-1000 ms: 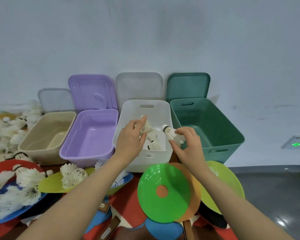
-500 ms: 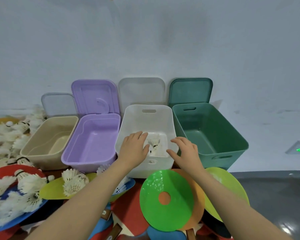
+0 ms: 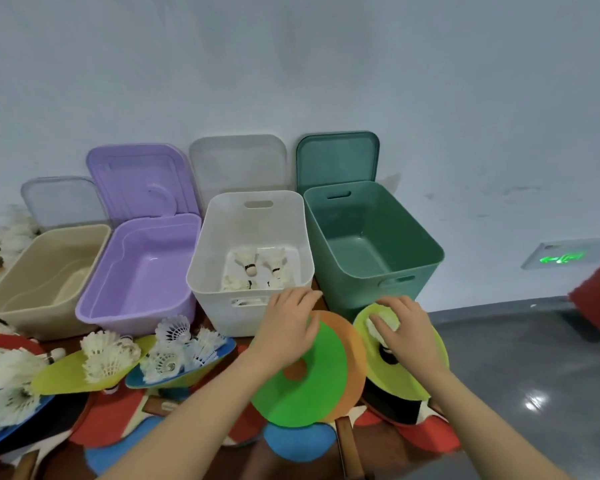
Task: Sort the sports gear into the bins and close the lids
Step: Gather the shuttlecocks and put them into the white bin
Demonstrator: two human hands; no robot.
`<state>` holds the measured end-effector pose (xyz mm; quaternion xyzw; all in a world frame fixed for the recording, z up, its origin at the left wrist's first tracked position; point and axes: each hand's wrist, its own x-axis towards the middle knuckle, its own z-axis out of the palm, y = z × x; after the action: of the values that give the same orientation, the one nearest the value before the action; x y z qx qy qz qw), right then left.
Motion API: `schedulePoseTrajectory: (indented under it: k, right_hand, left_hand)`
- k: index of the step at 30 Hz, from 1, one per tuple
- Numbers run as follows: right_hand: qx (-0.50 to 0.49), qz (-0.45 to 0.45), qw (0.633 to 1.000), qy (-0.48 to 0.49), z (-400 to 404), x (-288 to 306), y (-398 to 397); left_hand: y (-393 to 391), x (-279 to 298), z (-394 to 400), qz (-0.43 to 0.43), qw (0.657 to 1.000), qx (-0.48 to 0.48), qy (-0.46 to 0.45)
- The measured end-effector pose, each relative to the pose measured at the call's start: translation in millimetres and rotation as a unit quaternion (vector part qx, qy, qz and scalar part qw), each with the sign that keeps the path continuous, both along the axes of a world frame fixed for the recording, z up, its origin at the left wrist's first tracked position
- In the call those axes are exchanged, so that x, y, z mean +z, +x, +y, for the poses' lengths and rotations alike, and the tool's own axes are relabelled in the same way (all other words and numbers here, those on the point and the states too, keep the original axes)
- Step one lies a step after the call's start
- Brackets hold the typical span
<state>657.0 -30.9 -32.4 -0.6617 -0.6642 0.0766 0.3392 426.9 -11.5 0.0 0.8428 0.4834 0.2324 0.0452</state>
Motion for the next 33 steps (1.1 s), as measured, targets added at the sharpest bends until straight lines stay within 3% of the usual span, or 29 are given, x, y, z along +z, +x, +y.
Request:
schedulePoseTrajectory:
  k: [4,8,11,17,25,33]
  right_hand:
    - [-0.019,-0.042,0.989,-0.141,-6.1,-26.2,20.2]
    - [-0.026,-0.023,0.985,-0.17,-9.8,-45.2,28.3]
    - [-0.035,0.001,0.99,-0.14,-8.9,-50.1,30.9]
    - [-0.022,-0.011,0.999,-0.048,-14.8,-51.6,38.4]
    - [0.029,-0.016,0.992,0.123,-18.8,-20.6,14.4]
    - [0.121,0.011,0.98,0.158,-3.7,-2.1,-55.2]
  left_hand:
    - [16.7,-21.1,-11.5,0.024,0.998,-0.017,-0.05]
    - [41.8,-34.5,-18.0,0.067,0.993,-0.057,-0.078]
    - [60.2,-47.3,-21.4,0.138,0.981,-0.084,-0.108]
    - [72.8,-58.4,-18.9,0.193,0.971,-0.052,-0.128]
    - [38.0,-44.1,-20.6,0.128,0.989,0.001,-0.077]
    - [-52.0,-42.0,-25.5,0.084,0.989,0.118,-0.033]
